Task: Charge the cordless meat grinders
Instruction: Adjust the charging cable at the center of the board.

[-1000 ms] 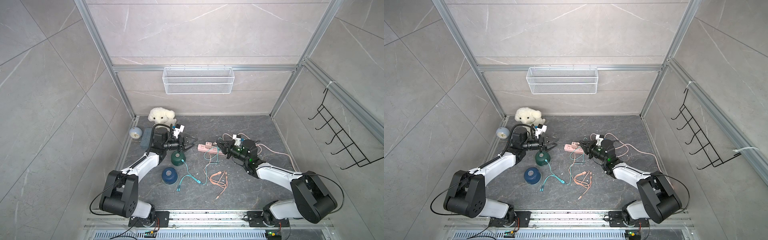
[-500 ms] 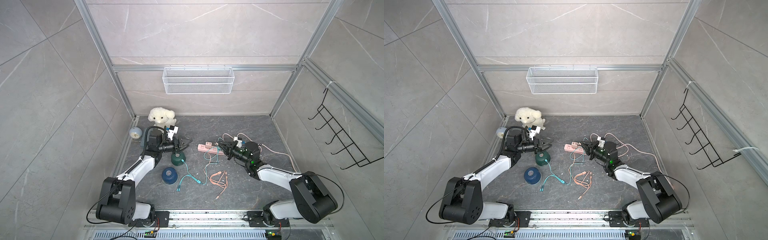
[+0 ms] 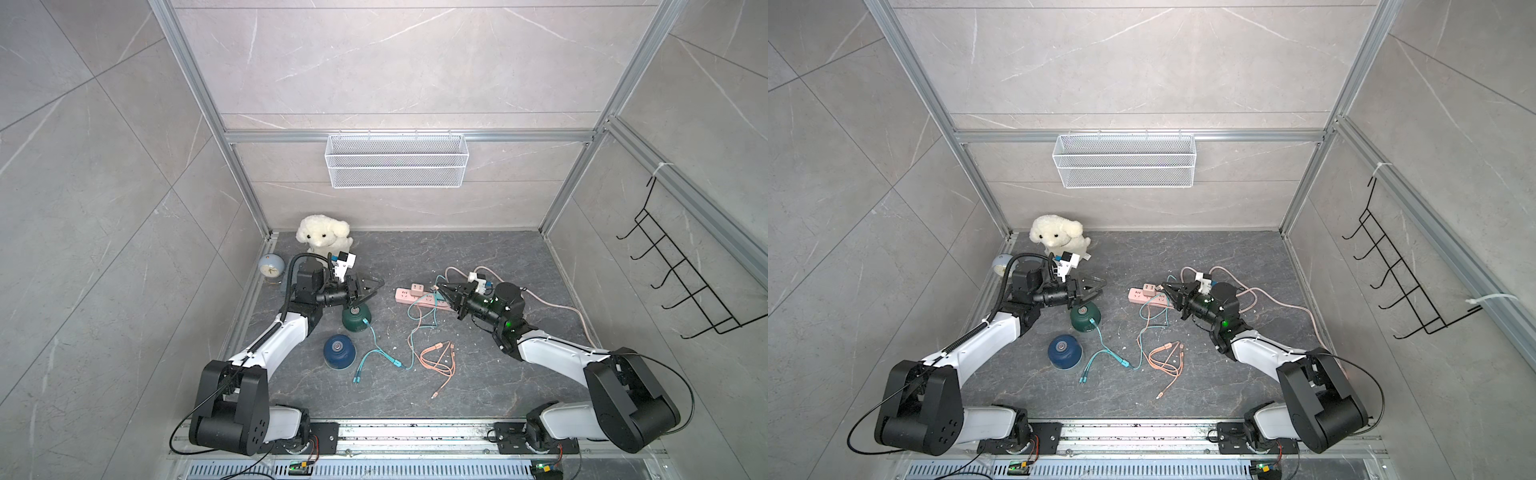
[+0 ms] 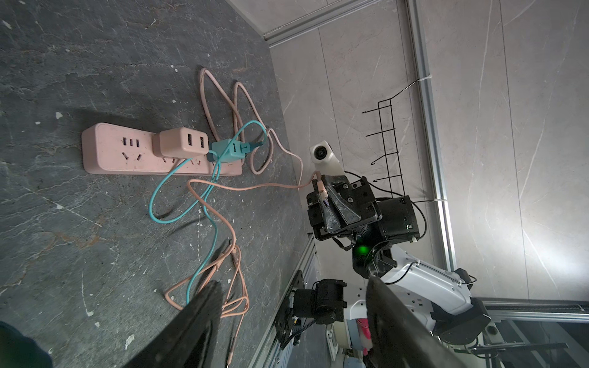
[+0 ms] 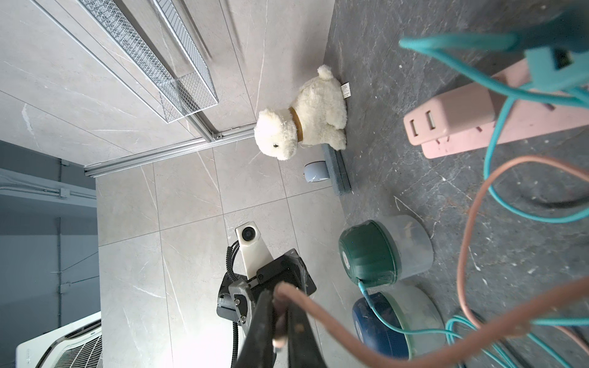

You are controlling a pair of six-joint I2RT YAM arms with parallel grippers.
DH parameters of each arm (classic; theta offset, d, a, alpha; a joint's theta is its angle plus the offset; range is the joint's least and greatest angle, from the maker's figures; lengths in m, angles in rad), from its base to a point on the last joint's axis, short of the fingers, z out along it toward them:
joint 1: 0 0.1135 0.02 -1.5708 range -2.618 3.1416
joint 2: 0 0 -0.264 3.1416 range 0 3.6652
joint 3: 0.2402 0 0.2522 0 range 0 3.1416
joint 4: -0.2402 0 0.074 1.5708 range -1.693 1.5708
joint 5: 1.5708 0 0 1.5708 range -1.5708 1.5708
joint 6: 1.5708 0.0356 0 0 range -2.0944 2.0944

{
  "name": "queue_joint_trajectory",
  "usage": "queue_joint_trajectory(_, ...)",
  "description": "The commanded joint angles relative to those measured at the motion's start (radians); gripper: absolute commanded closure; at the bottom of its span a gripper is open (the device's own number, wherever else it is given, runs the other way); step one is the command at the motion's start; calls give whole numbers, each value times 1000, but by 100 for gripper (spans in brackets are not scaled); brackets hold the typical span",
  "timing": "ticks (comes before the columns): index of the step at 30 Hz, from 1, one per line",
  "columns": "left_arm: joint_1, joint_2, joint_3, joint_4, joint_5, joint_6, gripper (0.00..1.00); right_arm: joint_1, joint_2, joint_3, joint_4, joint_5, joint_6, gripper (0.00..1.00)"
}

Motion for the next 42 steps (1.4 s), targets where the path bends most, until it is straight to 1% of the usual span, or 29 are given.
queue_joint_trajectory(1, 6, -25, 4, -13, 14, 33, 27, -5, -64, 101, -208, -59, -237, 100)
queue_joint_trajectory(2, 6, -23, 7, -18, 14, 35, 27, -5, -92, 139, -337, -51, -333, 100)
queue_joint_trajectory(5, 0, -8, 17, -22, 11, 33, 27, -4, -169, 246, -684, 39, -608, 100)
queue_joint_trajectory(6, -7, 3, 26, -22, 11, 32, 28, -4, -186, 264, -739, 65, -678, 100)
queue_joint_trajectory(8, -26, 28, 45, -23, 10, 31, 29, -4, -211, 281, -783, 84, -761, 100)
queue_joint_trajectory(12, -94, 97, 118, -22, 11, 39, 31, -4, -191, 341, -858, 13, -907, 100)
queue_joint_trajectory(16, -156, 162, 175, -9, 30, 33, 34, -4, -170, 386, -942, -30, -1046, 100)
queue_joint_trajectory(19, -211, 201, 214, 24, 67, 22, 36, -4, -159, 393, -942, -76, -1102, 100)
queue_joint_trajectory(22, -266, 233, 252, 26, 99, 38, 40, -1, -141, 383, -886, -138, -1122, 100)
queue_joint_trajectory(26, -313, 260, 275, 37, 124, 43, 50, 14, -138, 363, -799, -209, -1151, 100)
queue_joint_trajectory(30, -347, 270, 269, 136, 146, 2, 57, 25, -127, 353, -739, -249, -1155, 100)
queue_joint_trajectory(34, -360, 276, 262, 181, 148, -9, 70, 33, -118, 352, -698, -268, -1126, 100)
queue_joint_trajectory(36, -362, 271, 249, 232, 151, -36, 82, 37, -119, 352, -694, -275, -1126, 100)
queue_joint_trajectory(39, -367, 259, 234, 267, 163, -43, 89, 38, -117, 351, -693, -272, -1125, 100)
queue_joint_trajectory(42, -368, 246, 223, 276, 171, -34, 100, 37, -112, 350, -674, -265, -1116, 100)
